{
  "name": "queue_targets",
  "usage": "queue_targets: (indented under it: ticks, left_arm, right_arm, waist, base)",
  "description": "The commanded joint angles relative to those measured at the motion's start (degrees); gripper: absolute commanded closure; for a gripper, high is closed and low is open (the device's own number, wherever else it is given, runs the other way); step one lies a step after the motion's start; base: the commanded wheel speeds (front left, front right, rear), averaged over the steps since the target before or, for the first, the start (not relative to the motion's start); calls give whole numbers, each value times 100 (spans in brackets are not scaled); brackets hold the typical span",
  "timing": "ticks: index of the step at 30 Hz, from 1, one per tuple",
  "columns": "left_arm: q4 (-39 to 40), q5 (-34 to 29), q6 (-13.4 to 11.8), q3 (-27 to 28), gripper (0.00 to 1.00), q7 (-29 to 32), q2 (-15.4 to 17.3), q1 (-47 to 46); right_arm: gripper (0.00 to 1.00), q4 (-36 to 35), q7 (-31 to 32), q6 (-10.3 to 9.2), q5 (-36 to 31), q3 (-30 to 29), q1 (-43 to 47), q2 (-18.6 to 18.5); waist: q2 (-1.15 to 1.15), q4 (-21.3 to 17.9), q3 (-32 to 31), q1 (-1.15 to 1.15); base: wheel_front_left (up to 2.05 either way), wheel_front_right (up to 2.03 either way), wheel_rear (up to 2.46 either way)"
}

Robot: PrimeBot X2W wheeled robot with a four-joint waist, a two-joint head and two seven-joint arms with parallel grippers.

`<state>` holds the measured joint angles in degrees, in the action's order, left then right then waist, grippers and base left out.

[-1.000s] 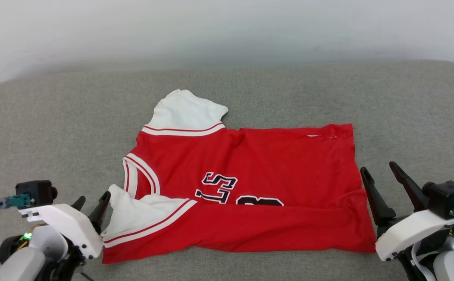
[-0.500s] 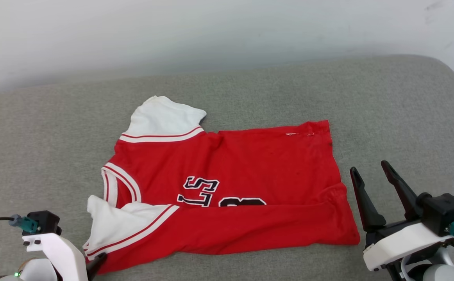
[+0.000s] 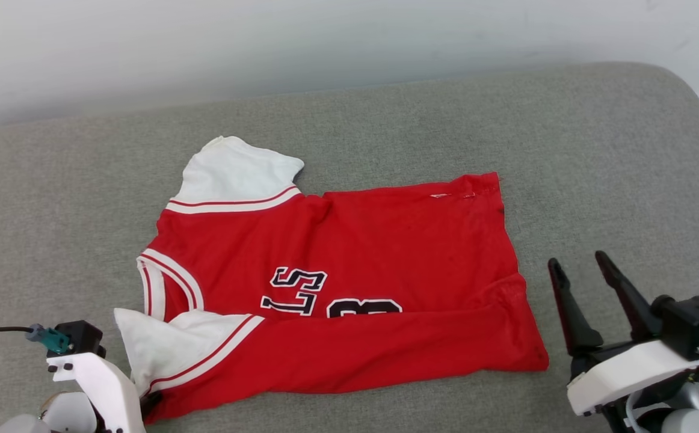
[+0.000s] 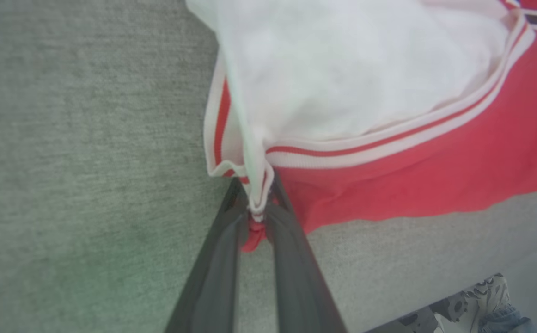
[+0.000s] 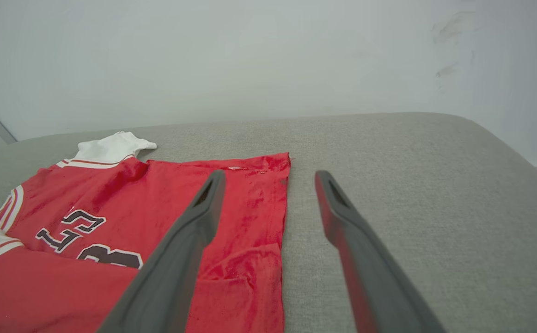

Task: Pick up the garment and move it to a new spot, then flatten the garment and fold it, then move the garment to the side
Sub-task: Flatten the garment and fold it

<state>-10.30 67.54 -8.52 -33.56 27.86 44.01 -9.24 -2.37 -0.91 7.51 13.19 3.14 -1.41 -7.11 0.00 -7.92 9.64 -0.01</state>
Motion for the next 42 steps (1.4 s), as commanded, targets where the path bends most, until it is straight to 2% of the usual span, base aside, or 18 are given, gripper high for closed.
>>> queue_targets:
  ticks: [1,6,13,19,26,32,33,34,35,36,42]
  left_arm:
    - [-191,-53,66,-262,100,-20,-317,134]
    - [-243,-248,100,-174,100,-394,-366,-25]
    - [215,-602,8,-28,100,-950,-336,-235]
    - [702,-874,-103,-57,100,-1160,-408,-402]
    - [1181,-1062,-272,-42,100,-1250,-406,-551]
    - [1314,-1068,-361,-22,100,-1313,-443,-475]
    - [1316,-1066,-367,-24,100,-1313,-440,-460]
    - [1317,-1050,-363,-29,100,-1307,-445,-443]
    - [1318,-1043,-367,-28,100,-1300,-446,-443]
    - [1316,-1034,-369,-23,100,-1300,-447,-446]
    - [1233,-970,-330,-16,100,-1307,-446,-413]
  right_arm:
    - [0,-56,65,-4,44,-96,77,-28]
    - [0,6,589,-4,177,-413,252,32]
    - [0,103,2663,-4,560,-1069,575,-70]
    - [0,81,3842,-4,751,-1140,522,-86]
    - [0,413,4281,-4,991,-836,25,-131]
    - [0,1040,4426,-4,1198,-533,-236,-219]
    - [11,1144,4488,-4,1219,-478,-238,-228]
    - [57,1240,4555,-4,1284,-410,-232,-212]
    - [91,1300,4578,-3,1359,-350,-247,-199]
    - [100,1309,4537,-1,1426,-272,-280,-205]
    - [100,1328,4264,-3,1589,-107,-436,-460]
  waist:
    - [0,63,-67,1]
    - [0,180,-179,1]
    - [0,460,-251,1]
    - [0,671,-103,1]
    - [0,849,165,1]
    - [0,918,285,1]
    - [0,922,295,1]
    - [0,928,301,1]
    - [0,931,305,1]
    - [0,933,308,1]
    - [0,914,174,1]
  base:
    - [0,0,0]
    - [0,0,0]
    - [0,0,0]
    - [0,0,0]
    - [0,0,0]
    - [0,0,0]
    - [0,0,0]
    - [0,0,0]
    - [0,0,0]
    - [0,0,0]
    - [0,0,0]
